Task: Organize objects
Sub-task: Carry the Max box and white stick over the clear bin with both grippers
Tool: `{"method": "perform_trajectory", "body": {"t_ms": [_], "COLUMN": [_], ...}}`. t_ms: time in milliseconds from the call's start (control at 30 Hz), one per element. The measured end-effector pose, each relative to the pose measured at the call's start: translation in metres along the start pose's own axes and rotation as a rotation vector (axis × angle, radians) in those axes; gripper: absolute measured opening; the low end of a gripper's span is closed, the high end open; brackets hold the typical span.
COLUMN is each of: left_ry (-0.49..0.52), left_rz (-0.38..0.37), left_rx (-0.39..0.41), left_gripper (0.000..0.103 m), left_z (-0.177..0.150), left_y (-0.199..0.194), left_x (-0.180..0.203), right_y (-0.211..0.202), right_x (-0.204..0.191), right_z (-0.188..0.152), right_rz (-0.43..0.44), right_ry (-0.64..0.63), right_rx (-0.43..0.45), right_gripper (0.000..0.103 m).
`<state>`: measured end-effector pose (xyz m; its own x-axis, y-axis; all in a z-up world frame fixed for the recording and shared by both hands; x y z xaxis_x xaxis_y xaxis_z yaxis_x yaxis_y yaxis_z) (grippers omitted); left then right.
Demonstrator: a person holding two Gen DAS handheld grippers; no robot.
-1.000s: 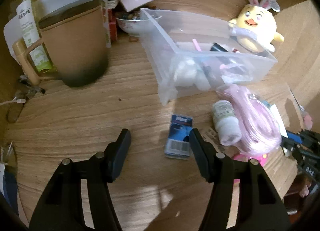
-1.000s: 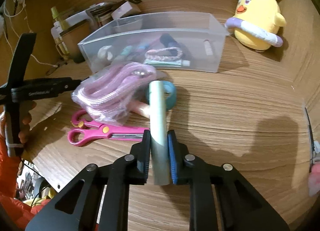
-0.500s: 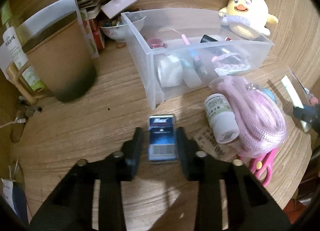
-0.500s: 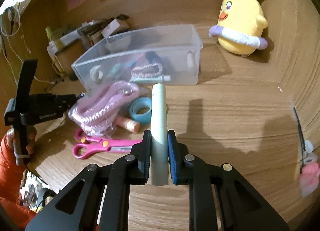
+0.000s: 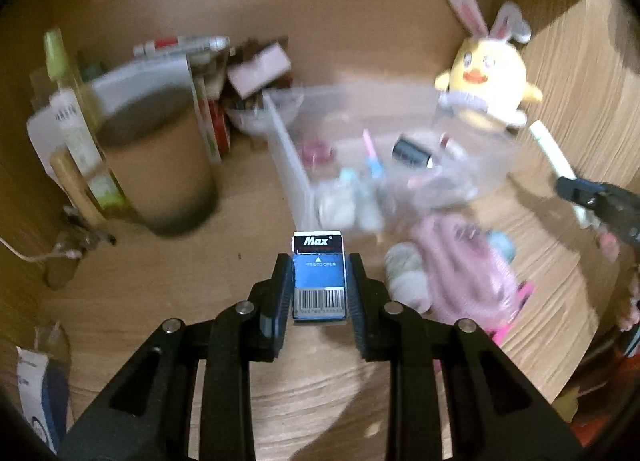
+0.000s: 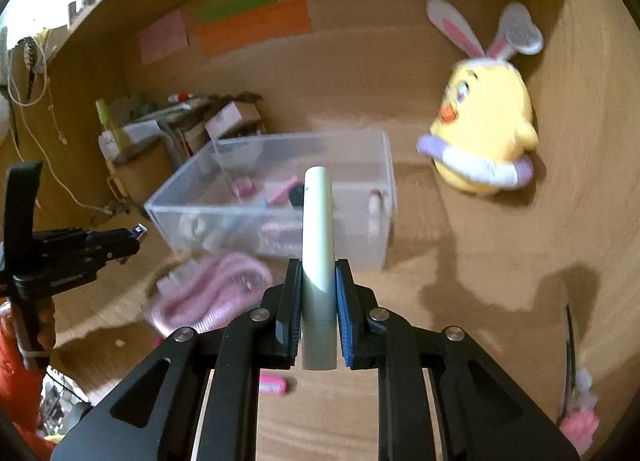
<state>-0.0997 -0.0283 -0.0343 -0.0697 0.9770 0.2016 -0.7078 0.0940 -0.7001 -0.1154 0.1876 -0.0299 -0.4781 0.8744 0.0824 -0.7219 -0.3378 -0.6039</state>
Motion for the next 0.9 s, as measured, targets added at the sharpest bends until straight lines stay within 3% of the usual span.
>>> {"method": "perform_trajectory", "body": {"t_ms": [200,367,600,900], "left_ry": [-0.033,-0.051,-0.063,-0.054], "left_rz": [-0.038,-0.066,-0.069,-0.035], "left_rx": [0.104,0.134,0.08,-0.008], "left_gripper": [0.027,0.027,0.027,0.027], "left_z": [0.032,0.056,0.072,0.073], "left_y": [-0.021,-0.023,0.006,0.048], "left_x": [0.01,0.021,0.028,0.036], "right_y": [0.008,0.02,0.044,0.102], "right_x": [-0.002,0.002,0.008,0.002], "right_z": [0.034,0.058,0.077,0.071], "right_rz": [0.022,0.072,0.103,0.128], "right_ry": [-0.036,-0.03,-0.041,-0.078], "right_rx": [0.051,0.067,0.037,-0.091], "right_gripper": [0.014,0.014,0.014,0.014]}}
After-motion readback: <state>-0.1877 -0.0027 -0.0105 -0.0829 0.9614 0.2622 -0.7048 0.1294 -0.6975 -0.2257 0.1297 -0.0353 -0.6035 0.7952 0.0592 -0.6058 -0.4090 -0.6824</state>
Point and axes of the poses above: each gripper's, at about its wrist camera, not at the fingertips, and y roughly the way its jaws point, x to its right, z to its top, the point moved 5 cm from there along y, roughly the way its jaws point, and after that the axes turned 14 degrees about -y, right-handed, at the moved point
